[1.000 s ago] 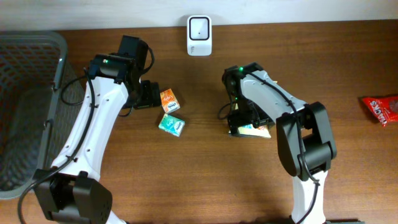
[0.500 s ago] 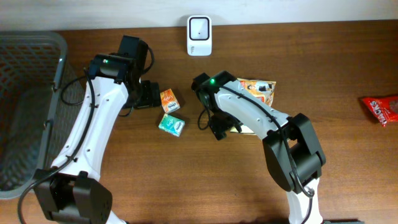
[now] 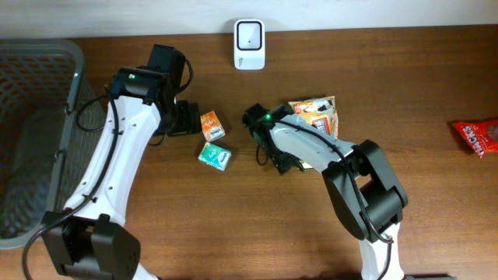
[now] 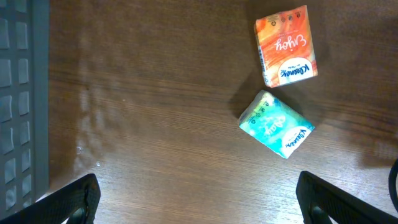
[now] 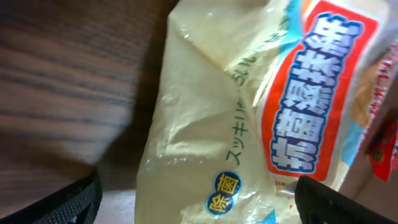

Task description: Scan the item barcode

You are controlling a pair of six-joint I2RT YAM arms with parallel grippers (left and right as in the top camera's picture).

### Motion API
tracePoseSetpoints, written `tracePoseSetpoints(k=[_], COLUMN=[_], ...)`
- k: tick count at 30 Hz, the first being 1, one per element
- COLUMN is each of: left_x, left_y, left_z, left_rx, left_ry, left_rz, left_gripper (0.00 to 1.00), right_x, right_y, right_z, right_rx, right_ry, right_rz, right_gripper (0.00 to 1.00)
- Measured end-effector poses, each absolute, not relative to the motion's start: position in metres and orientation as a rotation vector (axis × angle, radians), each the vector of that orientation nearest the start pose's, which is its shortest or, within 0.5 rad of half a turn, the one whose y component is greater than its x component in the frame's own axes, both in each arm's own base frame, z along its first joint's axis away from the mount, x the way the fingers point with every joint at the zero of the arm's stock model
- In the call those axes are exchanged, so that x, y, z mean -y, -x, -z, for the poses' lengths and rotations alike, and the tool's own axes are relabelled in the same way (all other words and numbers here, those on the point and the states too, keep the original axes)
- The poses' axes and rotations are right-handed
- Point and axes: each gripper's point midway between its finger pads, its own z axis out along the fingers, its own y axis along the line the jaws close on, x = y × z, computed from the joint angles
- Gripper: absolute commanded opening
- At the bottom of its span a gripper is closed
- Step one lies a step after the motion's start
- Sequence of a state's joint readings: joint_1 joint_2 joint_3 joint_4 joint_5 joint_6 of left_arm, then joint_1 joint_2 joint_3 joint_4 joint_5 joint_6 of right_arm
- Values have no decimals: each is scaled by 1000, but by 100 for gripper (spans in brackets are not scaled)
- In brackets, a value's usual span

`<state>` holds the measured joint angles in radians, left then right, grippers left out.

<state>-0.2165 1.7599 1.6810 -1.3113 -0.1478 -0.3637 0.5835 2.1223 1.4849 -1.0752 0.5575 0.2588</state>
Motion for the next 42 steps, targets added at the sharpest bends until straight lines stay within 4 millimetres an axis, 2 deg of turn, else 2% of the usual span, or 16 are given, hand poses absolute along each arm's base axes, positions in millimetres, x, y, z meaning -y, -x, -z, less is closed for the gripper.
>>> tracePoseSetpoints(k=[5, 8, 12, 15, 18, 19, 22, 23, 25, 30, 33, 34, 35, 37, 39, 42], left_x=[53, 53, 53, 53, 53, 53, 53, 53, 53, 53, 53, 53, 53, 53, 53, 53], left_y=[-359, -359, -359, -359, -359, -359, -359, -359, -359, -360, -359, -359, -360, -359, -359, -359], left_z=[-173, -173, -173, -173, -173, -173, -173, -173, -173, -173, -173, -173, -173, -173, -173, -173], left_rx=[-2915, -2914, -2914, -2915, -2915, -2914, -2914, -2915, -2915, -2914, -2914, -2915, -2914, -2915, -2915, -2915], left_ry=[235, 235, 235, 235, 235, 235, 235, 235, 235, 235, 235, 235, 235, 235, 235, 235], left_rz=[-131, -131, -131, -131, -131, -132, -132, -131, -131, -131, -132, -131, -131, -131, -131, -131], left_gripper=[99, 99, 99, 99, 99, 99, 99, 99, 99, 99, 99, 99, 99, 99, 99, 99], right_x=[-128, -116, -97, -93, -94, -94, -93, -93, -92, -101, -135, -154, -184, -206, -237, -266], right_y=[-370, -385, -414, -420, -420, -420, -421, -421, -421, -409, -414, -422, -427, -427, -424, -419], right_z=[-23, -23, -19, -15, -13, -11, -9, -9, -9, -21, -38, -50, -72, -84, -105, -132], right_rx=[-2796, -2777, -2772, -2799, -2809, -2813, -2820, -2819, -2819, -2918, -2988, -2981, -2974, -2964, -2909, -2794], right_ry=[415, 241, -16, -90, -102, -100, -99, -101, -94, -83, -45, -17, 58, 117, 212, 302], right_rz=[793, 750, 568, 461, 432, 433, 448, 451, 459, 397, 138, 1, -242, -448, -787, -1165], right_gripper=[95, 97, 97, 94, 81, 73, 39, 32, 4, 4, 4, 4, 4, 4, 4, 4])
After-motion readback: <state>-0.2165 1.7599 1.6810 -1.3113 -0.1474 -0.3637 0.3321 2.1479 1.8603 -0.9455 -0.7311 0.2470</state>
